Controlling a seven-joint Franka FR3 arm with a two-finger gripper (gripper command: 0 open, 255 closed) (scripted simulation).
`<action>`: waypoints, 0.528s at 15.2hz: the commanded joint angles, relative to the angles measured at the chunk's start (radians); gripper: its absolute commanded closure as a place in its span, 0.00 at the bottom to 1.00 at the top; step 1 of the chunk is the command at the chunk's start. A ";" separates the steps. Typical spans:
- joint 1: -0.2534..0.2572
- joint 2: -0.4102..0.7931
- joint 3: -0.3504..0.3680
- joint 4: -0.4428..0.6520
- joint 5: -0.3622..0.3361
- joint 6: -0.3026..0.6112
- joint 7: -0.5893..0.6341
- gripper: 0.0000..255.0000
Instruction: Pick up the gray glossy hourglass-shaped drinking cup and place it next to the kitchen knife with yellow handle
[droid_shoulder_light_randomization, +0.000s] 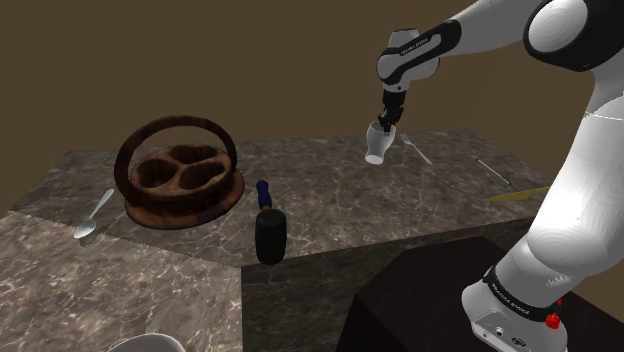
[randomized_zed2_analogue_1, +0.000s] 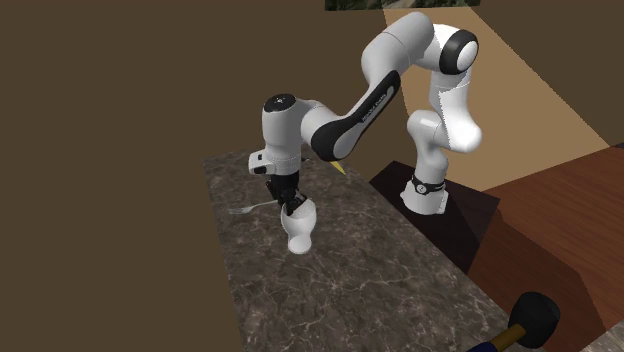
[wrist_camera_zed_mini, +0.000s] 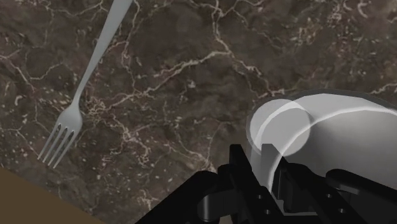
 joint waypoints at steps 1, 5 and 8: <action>0.000 0.000 0.000 0.000 0.000 0.000 0.000 1.00; 0.000 0.000 0.000 0.000 0.000 0.000 0.001 1.00; 0.000 -0.006 0.000 0.006 -0.001 -0.012 0.000 1.00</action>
